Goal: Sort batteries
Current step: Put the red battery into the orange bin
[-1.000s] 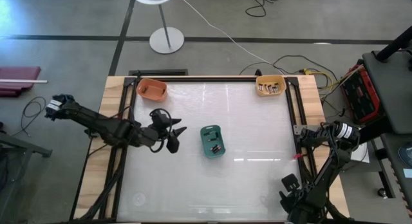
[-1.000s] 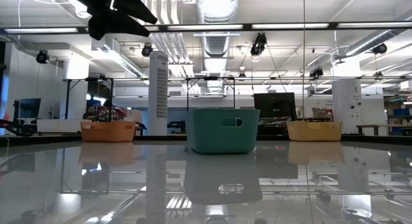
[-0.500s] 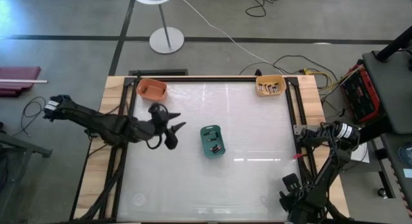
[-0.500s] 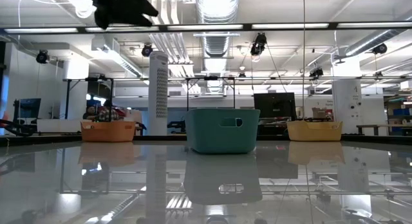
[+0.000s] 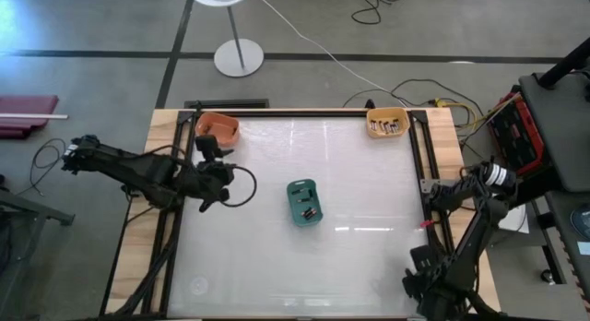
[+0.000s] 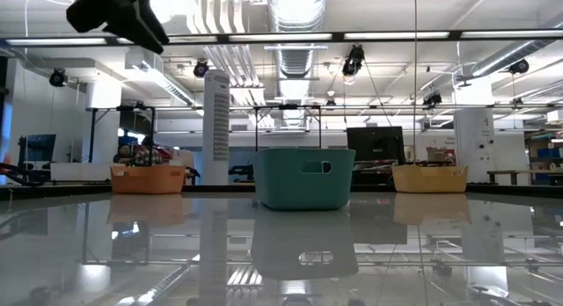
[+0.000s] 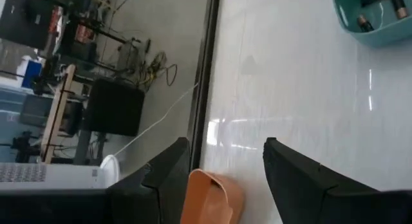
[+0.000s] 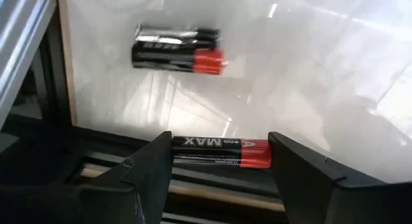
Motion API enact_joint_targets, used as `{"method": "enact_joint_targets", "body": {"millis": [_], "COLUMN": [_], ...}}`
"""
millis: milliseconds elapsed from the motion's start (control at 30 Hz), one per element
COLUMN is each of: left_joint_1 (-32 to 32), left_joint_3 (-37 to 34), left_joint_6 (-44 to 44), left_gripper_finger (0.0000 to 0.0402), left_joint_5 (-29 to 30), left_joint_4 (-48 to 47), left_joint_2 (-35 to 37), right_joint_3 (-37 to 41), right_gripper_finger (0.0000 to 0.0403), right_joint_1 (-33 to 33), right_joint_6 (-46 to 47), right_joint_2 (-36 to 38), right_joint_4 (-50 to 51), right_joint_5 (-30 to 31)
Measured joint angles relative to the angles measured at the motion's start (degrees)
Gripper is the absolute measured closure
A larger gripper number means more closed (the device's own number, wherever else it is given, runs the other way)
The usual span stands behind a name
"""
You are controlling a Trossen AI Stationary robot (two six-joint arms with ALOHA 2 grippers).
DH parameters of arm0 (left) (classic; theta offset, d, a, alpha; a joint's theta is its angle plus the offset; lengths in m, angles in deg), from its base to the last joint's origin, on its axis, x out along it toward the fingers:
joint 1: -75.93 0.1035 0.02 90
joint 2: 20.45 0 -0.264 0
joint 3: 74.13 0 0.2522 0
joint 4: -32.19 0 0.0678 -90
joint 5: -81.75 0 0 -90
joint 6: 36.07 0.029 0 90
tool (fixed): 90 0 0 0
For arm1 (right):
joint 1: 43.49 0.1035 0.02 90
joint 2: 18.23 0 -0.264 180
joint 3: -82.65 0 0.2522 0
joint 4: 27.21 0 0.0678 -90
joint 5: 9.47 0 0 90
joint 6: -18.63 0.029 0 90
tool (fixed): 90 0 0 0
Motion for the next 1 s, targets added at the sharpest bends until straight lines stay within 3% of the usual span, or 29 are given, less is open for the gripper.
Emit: {"method": "enact_joint_targets", "body": {"millis": [100, 233, 433, 700, 833, 1000], "left_joint_1": [0.0, -0.1, 0.0, -0.7, -1.0, -0.9], "left_joint_3": [-1.2, -4.5, -11.1, -12.7, -12.7, -11.0], "left_joint_6": [0.7, 11.5, 21.1, 20.6, 25.4, 28.3], "left_gripper_finger": [0.0224, 0.0220, 0.0180, 0.0111, 0.0109, 0.0113], "left_joint_5": [-3.0, -11.1, -11.4, -12.0, -15.4, -15.2], "left_joint_4": [1.6, 2.8, 10.2, 34.6, 56.4, 80.1], "left_joint_2": [0.0, -1.5, -5.0, -12.1, -17.5, -24.4], "right_joint_3": [0.0, 0.0, 0.0, 0.0, -1.3, -3.4], "right_gripper_finger": [0.0169, 0.0170, 0.0175, 0.0175, 0.0179, 0.0173], "right_joint_1": [-1.1, -3.8, -12.0, -24.9, -30.8, -37.2], "right_joint_6": [1.3, 0.8, -0.4, 1.6, 2.1, 2.0], "right_joint_2": [1.9, 4.0, 8.7, 18.6, 23.6, 28.3], "right_joint_4": [2.9, 5.1, 10.3, 9.8, 8.3, 1.4], "right_joint_5": [0.7, 1.1, 4.4, 11.8, 15.9, 24.0]}}
